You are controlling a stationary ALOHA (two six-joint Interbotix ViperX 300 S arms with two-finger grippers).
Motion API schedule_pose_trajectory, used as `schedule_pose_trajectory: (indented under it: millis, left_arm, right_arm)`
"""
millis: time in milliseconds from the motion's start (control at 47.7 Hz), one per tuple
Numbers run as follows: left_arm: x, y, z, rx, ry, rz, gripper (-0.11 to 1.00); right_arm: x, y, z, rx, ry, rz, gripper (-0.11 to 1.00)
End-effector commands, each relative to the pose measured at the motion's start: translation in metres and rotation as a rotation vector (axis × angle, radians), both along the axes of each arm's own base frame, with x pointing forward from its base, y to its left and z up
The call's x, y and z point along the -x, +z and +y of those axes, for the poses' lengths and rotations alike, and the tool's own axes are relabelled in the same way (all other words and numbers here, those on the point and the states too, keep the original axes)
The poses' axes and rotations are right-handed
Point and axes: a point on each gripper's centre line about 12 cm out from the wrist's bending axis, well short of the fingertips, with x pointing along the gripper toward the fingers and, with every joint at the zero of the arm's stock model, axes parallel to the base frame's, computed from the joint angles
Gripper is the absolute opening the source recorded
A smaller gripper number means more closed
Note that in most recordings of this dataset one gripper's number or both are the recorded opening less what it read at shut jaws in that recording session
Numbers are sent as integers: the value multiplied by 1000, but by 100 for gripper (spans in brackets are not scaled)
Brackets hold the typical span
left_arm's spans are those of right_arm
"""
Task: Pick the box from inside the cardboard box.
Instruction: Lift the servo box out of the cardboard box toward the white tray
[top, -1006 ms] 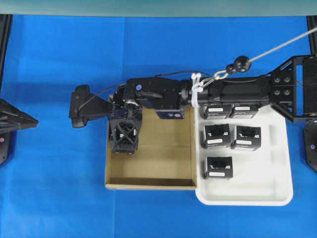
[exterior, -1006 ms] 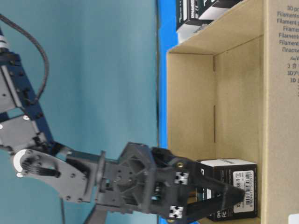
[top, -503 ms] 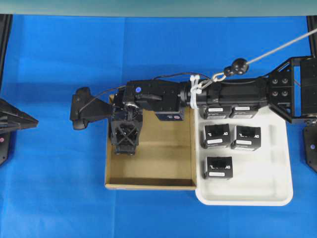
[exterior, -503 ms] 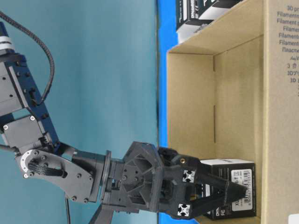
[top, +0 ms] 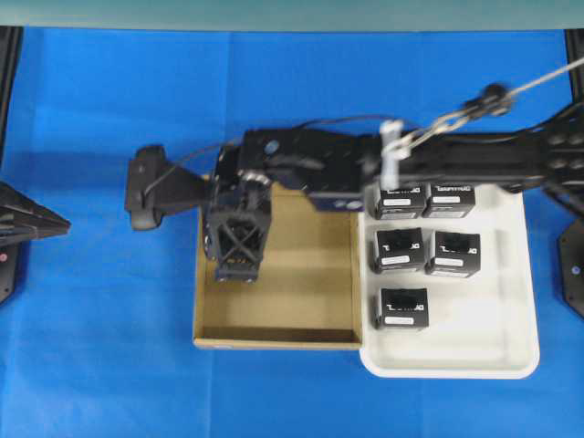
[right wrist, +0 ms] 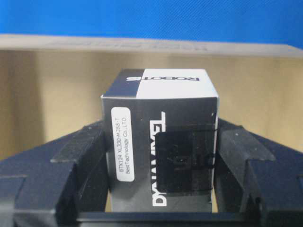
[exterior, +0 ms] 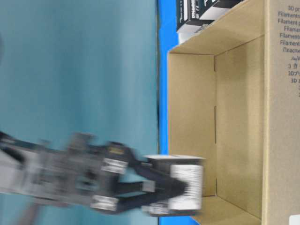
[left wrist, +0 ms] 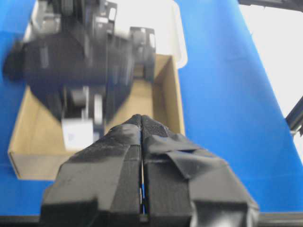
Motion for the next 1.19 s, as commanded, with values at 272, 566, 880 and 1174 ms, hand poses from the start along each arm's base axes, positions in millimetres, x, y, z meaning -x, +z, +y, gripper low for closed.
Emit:
schedule_pose_trajectory:
  millis: [272,566,880,1174]
  left_arm:
    - [0,14,0,-3,-2,-36,-5]
    - [2,19,0,-5,-1,-51,-5]
    - [0,19,0,-6,-2,-45,-5]
    - [0,17,0,-6,-2,-39,-5]
  right_arm:
    - [55,147,-6,9,12,-85,60]
    - [99,226,2,58,-20,-70,60]
    - [130,235,20,65,-55,-32,60]
    - [191,204,35,18,-165,14,60]
